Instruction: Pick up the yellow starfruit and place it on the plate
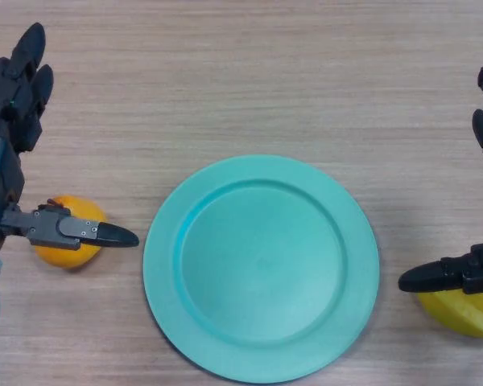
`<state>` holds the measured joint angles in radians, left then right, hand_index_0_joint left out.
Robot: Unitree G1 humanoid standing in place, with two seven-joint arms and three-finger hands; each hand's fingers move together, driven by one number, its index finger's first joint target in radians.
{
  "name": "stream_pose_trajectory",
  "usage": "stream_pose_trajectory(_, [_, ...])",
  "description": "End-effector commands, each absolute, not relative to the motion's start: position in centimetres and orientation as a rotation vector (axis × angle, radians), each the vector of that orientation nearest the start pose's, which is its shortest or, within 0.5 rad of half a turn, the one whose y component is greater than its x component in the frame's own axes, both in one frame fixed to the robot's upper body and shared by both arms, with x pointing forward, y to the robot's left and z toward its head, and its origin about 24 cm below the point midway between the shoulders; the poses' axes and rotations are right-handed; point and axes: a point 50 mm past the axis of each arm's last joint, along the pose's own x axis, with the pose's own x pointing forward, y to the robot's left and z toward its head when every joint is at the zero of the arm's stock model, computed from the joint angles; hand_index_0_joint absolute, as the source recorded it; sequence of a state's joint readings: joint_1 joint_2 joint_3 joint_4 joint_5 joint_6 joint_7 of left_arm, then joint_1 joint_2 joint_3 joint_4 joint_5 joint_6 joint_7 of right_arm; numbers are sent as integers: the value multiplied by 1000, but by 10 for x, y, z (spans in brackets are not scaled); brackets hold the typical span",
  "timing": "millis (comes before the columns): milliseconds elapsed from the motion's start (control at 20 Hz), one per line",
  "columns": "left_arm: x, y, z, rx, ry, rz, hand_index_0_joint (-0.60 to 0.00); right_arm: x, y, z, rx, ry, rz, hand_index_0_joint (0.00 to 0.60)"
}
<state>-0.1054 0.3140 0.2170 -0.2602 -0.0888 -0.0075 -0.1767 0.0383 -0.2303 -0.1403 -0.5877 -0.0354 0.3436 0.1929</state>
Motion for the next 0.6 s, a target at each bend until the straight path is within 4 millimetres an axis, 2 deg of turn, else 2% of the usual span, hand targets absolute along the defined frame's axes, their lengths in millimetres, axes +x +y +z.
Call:
stream_pose_trajectory(50, [242,229,189,330,-647,19,0,219,-199,172,-342,-374,49,0])
stream_pose_trajectory(600, [244,226,191,344,-640,2,0,212,-200,174,-349,-358,65,0])
